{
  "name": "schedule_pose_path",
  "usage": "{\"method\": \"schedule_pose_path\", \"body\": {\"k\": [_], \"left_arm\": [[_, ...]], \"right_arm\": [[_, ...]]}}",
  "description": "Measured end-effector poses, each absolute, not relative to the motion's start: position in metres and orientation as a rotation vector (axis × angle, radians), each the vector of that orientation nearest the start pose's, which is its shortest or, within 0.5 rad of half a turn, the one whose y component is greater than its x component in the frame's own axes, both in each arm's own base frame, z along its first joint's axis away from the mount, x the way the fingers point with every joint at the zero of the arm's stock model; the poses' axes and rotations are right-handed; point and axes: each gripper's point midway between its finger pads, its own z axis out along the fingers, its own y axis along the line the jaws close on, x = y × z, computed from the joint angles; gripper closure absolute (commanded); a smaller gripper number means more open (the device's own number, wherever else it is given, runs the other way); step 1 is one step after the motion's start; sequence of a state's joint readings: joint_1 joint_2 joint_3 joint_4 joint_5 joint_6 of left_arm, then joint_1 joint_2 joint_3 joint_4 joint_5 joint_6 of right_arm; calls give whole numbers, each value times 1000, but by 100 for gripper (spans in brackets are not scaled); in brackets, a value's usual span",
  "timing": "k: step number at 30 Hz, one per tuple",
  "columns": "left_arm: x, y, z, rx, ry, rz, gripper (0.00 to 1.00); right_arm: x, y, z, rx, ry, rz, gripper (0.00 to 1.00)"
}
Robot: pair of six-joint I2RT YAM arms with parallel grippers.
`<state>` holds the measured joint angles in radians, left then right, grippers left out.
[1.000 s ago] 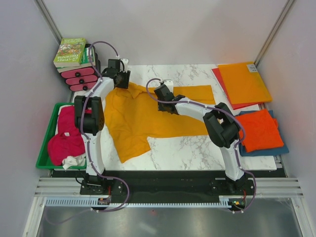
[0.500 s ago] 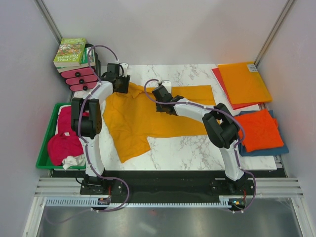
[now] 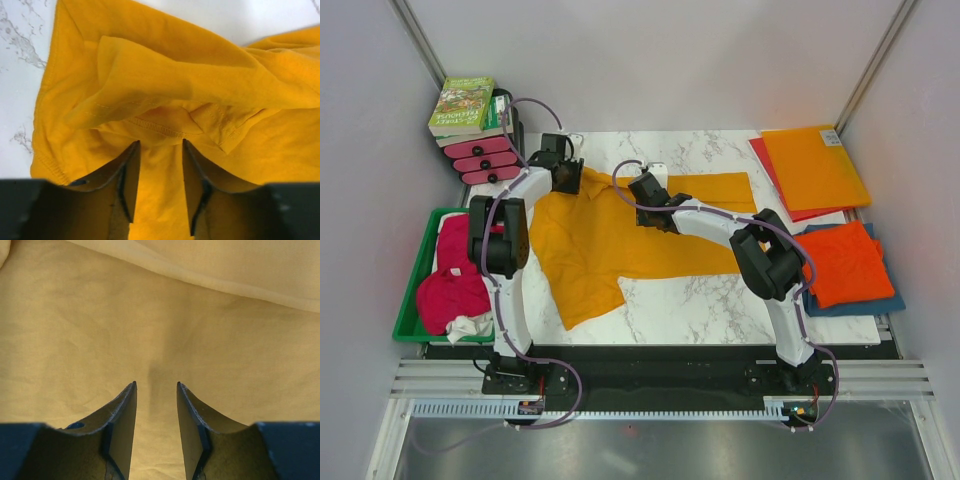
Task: Fold and stack the t-shirts
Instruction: Fold the flattened tshirt in 1/3 of the way
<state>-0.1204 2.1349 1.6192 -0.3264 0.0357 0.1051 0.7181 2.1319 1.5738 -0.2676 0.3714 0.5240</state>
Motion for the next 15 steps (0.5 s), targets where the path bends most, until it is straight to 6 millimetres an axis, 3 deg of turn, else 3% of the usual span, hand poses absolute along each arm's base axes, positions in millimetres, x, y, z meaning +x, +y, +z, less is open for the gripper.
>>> {"method": "schedule_pose_path", "body": {"k": [6,13,15], "left_arm": [[533,-68,34,292,2438,-41,64],[534,-64,27,283,2454,-12,90],[534,-63,27,281,2455,-8,92]], "right_arm": [[436,322,54,-54,2331,174,56],[435,322,53,-47,2332,176,56],[435,322,53,-46,2332,177,56]]}}
